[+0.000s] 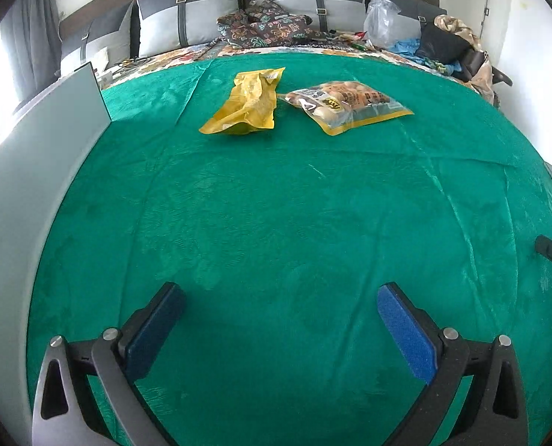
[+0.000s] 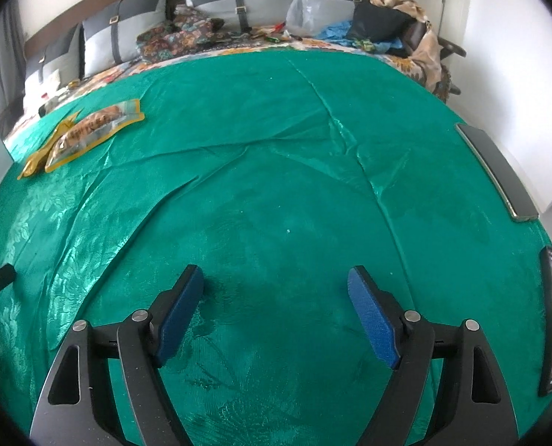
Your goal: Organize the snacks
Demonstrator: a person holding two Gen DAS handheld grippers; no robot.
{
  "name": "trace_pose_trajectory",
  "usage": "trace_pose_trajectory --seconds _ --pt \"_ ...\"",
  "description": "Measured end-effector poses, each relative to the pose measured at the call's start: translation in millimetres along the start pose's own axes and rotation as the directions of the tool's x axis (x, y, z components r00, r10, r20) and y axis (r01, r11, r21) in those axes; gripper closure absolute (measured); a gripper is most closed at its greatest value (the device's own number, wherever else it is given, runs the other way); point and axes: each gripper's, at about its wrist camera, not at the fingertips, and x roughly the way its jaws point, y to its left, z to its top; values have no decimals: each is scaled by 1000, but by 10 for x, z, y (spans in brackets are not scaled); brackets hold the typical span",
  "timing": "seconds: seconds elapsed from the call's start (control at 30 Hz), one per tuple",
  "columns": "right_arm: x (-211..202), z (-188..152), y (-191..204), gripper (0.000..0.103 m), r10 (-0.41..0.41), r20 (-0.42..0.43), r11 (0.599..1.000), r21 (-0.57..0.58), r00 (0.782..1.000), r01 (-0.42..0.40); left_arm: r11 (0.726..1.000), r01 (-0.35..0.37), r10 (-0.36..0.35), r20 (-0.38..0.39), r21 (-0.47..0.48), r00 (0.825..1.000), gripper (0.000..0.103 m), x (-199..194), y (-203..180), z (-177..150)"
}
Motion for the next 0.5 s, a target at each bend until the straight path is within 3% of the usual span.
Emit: trace_pose_trajectory --seconds 0.5 --pt "-10 6 -1 20 -2 -2 1000 1 1000 2 1000 0 0 1 0 1000 0 4 4 -1"
